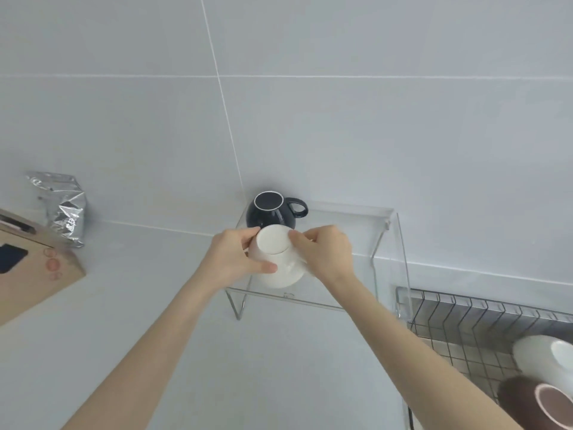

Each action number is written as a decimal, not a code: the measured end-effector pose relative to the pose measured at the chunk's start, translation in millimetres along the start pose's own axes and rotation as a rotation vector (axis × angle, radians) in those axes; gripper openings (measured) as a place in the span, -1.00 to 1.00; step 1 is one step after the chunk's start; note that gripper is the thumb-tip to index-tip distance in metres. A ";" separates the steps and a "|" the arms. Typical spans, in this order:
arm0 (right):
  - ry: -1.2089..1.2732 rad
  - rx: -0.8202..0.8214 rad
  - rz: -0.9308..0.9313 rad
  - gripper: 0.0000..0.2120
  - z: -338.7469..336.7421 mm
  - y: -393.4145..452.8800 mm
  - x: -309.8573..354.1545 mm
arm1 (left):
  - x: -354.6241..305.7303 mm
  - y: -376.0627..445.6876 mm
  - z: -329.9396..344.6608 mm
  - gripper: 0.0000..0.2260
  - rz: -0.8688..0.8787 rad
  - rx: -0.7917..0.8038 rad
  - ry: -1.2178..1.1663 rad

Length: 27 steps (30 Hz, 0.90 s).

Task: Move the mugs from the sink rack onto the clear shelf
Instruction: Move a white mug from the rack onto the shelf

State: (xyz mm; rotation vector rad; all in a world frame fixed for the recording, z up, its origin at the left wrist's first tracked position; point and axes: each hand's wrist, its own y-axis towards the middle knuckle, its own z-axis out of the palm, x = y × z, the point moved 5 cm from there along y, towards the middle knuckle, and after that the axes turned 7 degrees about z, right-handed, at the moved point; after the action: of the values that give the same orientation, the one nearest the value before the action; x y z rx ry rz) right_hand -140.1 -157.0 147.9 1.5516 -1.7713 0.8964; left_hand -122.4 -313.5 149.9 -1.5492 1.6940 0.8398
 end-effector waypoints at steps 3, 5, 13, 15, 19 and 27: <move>0.007 0.011 0.048 -0.48 23.3 0.7 -2.7 | 17.8 3.5 -11.2 -0.46 -0.007 0.070 -0.046; 0.003 0.018 0.061 -0.49 32.6 0.8 -4.3 | 27.3 4.9 -15.3 -0.49 -0.008 0.090 -0.074; 0.070 0.018 0.050 -0.46 38.7 -2.4 0.9 | 42.8 9.6 -23.2 -0.45 -0.002 0.170 -0.116; 0.083 0.019 0.057 -0.48 40.0 -3.3 -1.0 | 45.0 10.4 -23.6 -0.43 0.001 0.191 -0.122; 0.131 0.045 0.082 -0.53 42.3 -5.4 -6.8 | 46.5 11.4 -24.7 -0.39 0.002 0.240 -0.144; 0.224 0.119 0.131 -0.49 44.3 0.2 -17.7 | 33.6 6.7 -23.8 -0.46 -0.037 0.265 -0.037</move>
State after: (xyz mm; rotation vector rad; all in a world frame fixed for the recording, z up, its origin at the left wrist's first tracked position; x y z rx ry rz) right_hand -138.7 -182.7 107.8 1.3581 -1.6989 1.2099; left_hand -132.4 -351.2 135.3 -1.3720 1.6702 0.5943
